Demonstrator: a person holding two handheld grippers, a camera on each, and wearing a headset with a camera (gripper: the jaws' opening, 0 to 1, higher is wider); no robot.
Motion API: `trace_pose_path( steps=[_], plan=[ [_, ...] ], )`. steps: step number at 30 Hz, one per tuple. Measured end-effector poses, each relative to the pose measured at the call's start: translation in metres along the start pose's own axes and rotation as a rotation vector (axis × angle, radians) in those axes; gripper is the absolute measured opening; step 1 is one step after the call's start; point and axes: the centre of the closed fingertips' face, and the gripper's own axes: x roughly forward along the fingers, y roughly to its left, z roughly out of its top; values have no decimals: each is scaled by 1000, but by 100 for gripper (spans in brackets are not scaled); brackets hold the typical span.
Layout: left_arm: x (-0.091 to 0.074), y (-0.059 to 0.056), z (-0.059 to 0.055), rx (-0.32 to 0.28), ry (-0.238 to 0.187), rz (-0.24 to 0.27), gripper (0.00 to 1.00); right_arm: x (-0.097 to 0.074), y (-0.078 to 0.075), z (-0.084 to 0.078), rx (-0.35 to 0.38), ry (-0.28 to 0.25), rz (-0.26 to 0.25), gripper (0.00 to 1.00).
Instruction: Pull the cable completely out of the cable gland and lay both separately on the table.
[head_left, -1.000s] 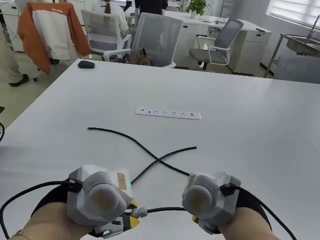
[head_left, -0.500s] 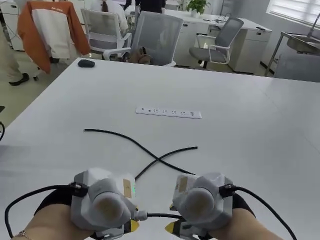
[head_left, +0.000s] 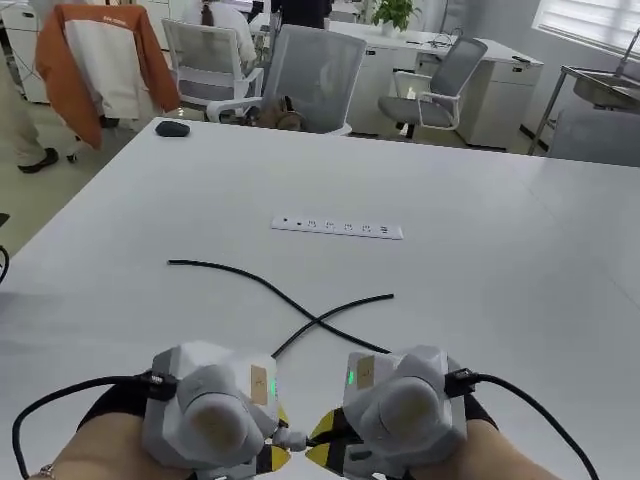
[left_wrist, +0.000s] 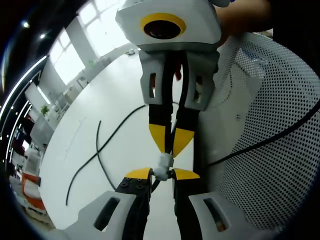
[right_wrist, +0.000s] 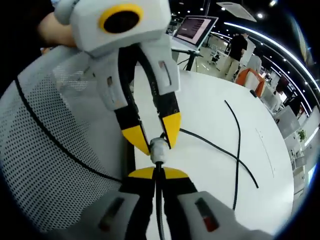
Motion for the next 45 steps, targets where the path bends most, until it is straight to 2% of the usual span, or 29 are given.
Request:
trace_pose_path(
  steps=[4,7,8,9,10,12,13,14,17,18,23,33,35,38,41,45],
  plan=[
    [4,1,-1,-13,0,-1,17,1,-1,-1,2,7,0,2],
    [2,2,3,-33,-11,7,17,1,-3,-3,16,5,-5,2],
    [1,2,4,-32,-8,12,17,0,-3,-4,21,9,-5,2],
    [-2,5,-2,-10,26,31,17,0,-3,-6,21,19,-8,2],
    [-3,4,-1,-10,22,34,17,0,-5,-9,29,30,-15,2],
    [-6,4,3,-45,0,32,17,0,-5,-12,40,41,-16,2],
    [-6,4,3,-44,1,33,17,0,-7,-17,43,63,-24,2],
    [-7,5,1,-31,20,47,17,0,-9,-21,39,86,-30,2],
    [-9,5,-2,-41,36,49,17,-1,-11,-44,31,199,-44,2],
    [-10,5,-2,-41,40,53,17,-1,-12,-48,31,219,-49,2],
    [-13,6,-3,-53,46,57,17,-3,-17,-66,68,282,-61,2],
    [-13,6,-2,-62,45,59,17,-18,-31,-100,167,417,-141,5],
    [-13,6,-2,-65,44,59,17,-19,-31,-101,180,415,-140,6],
    [-13,6,-4,-56,56,61,17,-15,-24,-96,176,393,-108,19],
    [-12,4,-4,-48,61,54,17,-7,-16,-70,141,281,-65,25],
    [-11,4,-3,-48,57,53,17,-2,-8,-36,89,137,-19,26]
  ],
)
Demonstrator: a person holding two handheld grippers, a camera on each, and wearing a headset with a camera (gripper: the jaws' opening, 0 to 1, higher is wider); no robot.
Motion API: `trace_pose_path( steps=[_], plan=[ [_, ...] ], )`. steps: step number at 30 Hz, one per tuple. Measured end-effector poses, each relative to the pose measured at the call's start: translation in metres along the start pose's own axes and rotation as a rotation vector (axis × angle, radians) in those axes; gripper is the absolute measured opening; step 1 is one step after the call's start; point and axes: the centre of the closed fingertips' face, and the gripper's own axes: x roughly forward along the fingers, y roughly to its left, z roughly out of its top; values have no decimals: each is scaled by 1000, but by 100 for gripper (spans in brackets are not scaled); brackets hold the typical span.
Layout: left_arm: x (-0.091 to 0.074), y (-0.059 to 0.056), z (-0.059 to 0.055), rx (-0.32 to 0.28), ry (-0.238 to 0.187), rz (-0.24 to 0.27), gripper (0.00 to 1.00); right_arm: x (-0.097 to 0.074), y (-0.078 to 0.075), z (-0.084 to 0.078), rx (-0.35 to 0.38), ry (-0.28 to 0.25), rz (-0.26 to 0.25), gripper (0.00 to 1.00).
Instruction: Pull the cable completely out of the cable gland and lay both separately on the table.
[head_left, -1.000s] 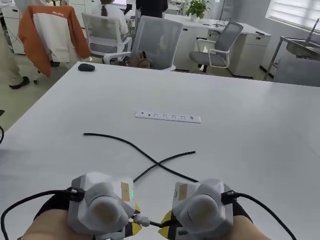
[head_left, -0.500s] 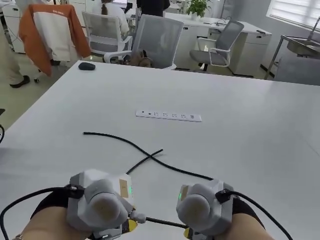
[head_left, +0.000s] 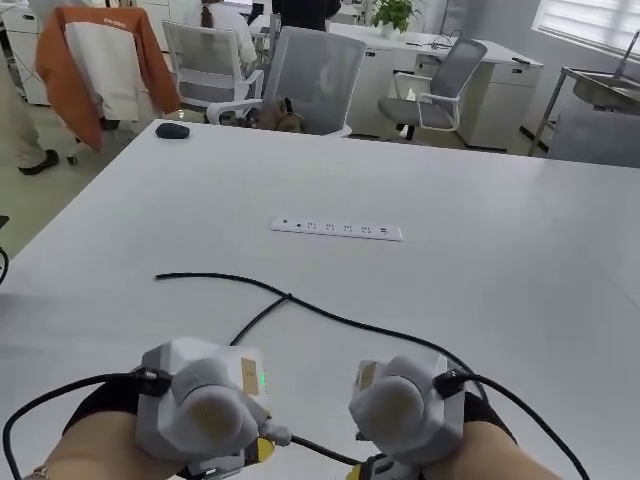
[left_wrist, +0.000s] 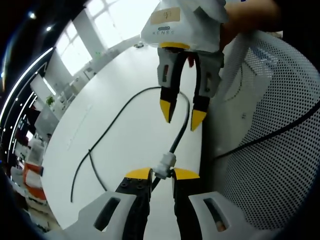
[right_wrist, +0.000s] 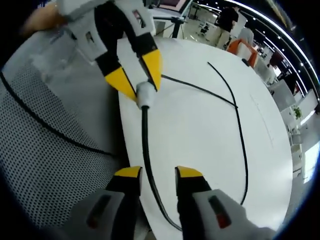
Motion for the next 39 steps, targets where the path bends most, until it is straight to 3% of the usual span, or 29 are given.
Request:
trace_pose_path(
  steps=[9,12,21,28,39],
  plan=[
    [0,-1,2,10,-9,-3,17,-10,6,37,-20,-176,17,17],
    [1,-1,2,14,-11,-6,17,-11,7,42,-11,-203,25,16],
    [1,-3,7,34,-30,-12,17,-7,10,36,-37,-166,35,4],
    [6,-2,5,29,-32,-21,17,-5,9,33,-36,-147,28,3],
    [2,0,1,20,-7,-3,17,-1,1,7,-26,-24,-1,2]
  ],
)
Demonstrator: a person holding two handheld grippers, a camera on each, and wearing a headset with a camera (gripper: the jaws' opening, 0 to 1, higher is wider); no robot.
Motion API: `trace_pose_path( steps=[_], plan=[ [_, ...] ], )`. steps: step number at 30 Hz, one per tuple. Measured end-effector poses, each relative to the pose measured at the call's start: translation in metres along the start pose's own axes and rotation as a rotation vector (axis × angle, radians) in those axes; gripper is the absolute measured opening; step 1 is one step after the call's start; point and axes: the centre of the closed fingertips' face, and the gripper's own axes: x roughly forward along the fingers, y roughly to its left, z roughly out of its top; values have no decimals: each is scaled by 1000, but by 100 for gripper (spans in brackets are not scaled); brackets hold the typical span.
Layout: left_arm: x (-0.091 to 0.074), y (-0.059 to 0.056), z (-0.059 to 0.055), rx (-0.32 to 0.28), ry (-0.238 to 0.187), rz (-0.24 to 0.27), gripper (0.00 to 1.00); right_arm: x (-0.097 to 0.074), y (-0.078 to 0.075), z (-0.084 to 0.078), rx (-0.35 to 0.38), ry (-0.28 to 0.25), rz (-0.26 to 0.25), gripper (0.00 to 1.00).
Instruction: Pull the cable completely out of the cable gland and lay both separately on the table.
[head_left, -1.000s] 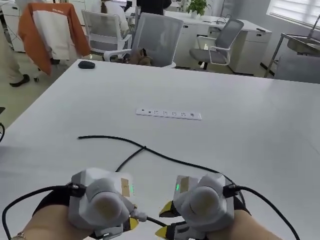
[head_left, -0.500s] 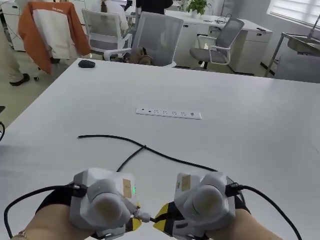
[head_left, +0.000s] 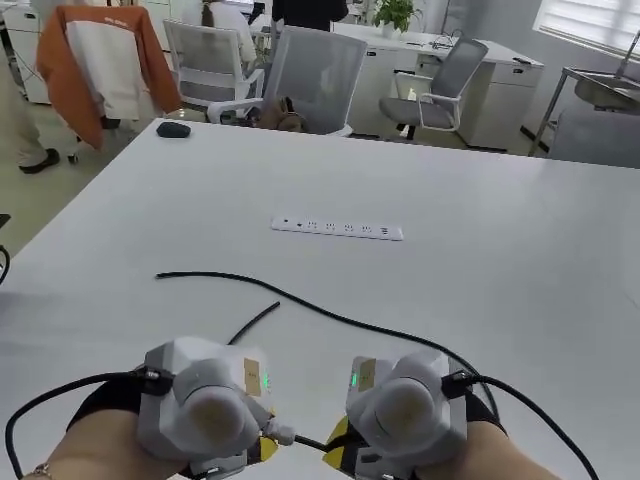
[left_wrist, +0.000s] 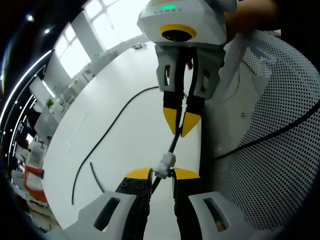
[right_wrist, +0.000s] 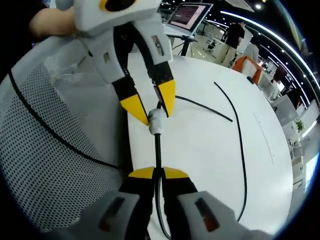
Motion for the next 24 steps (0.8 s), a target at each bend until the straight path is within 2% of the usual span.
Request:
trace_pose_path(
  steps=[3,8,11,16,24],
  plan=[
    [0,-1,-1,0,4,-2,17,1,-1,-8,8,35,-3,2],
    [-1,-1,-1,-2,4,-3,17,2,-6,-30,20,138,-25,2],
    [-1,-2,-1,-1,7,-6,17,2,-8,-40,54,178,-28,3],
    [-1,-1,-1,-4,5,-5,17,-2,-17,-58,74,264,-75,3],
    [-1,-1,-1,-5,6,-6,17,-4,-12,-65,99,296,-57,4]
  ],
)
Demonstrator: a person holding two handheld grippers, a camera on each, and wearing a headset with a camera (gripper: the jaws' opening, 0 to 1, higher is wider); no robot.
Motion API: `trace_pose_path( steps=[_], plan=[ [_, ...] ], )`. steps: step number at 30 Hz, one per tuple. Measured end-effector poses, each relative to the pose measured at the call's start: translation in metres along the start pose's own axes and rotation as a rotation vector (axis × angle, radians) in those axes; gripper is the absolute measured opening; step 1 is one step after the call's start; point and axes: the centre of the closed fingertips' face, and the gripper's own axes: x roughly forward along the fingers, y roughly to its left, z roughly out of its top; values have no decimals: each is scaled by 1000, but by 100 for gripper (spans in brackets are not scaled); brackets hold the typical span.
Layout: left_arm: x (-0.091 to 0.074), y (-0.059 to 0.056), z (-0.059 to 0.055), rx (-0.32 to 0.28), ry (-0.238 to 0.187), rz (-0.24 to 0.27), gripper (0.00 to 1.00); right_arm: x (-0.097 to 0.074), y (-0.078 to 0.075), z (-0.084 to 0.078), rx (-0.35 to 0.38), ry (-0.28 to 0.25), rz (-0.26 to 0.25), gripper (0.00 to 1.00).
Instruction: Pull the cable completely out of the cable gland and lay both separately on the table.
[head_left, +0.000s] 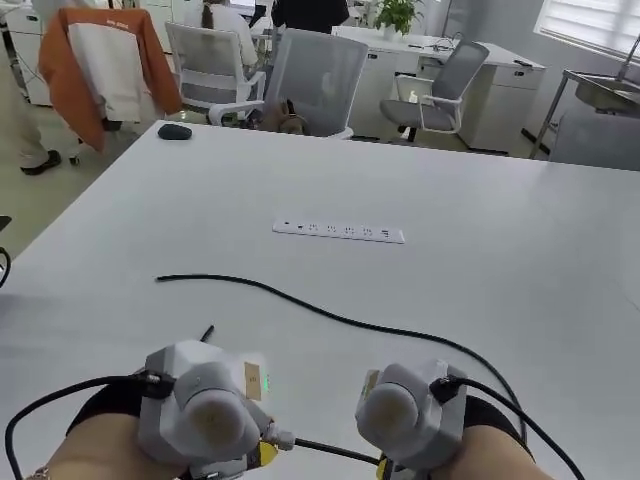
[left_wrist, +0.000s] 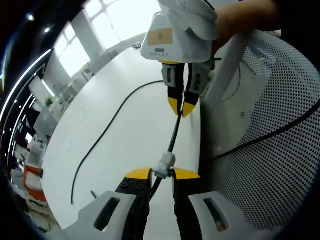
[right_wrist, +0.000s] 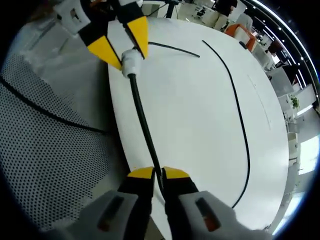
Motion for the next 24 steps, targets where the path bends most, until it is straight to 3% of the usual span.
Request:
trace_pose_path(
  steps=[2,4,6,9,13,19,22,24],
  plan=[
    [0,0,-1,1,5,-1,17,0,2,1,-6,-3,7,10],
    [0,-1,-1,0,4,-3,17,0,5,9,-25,-40,21,17],
    [0,-1,0,2,4,-4,17,-3,10,26,-66,-122,42,19],
    [0,-1,-1,4,4,-4,17,-11,22,50,-63,-240,92,18],
    [0,-1,-1,4,6,-3,17,-20,25,69,-108,-332,85,16],
    [0,-1,1,7,-1,2,17,-27,28,81,-123,-395,86,12],
    [0,-1,2,12,-6,2,17,-28,26,82,-135,-399,72,3],
    [0,-1,2,11,-7,3,17,-28,25,82,-100,-406,82,3]
  ],
)
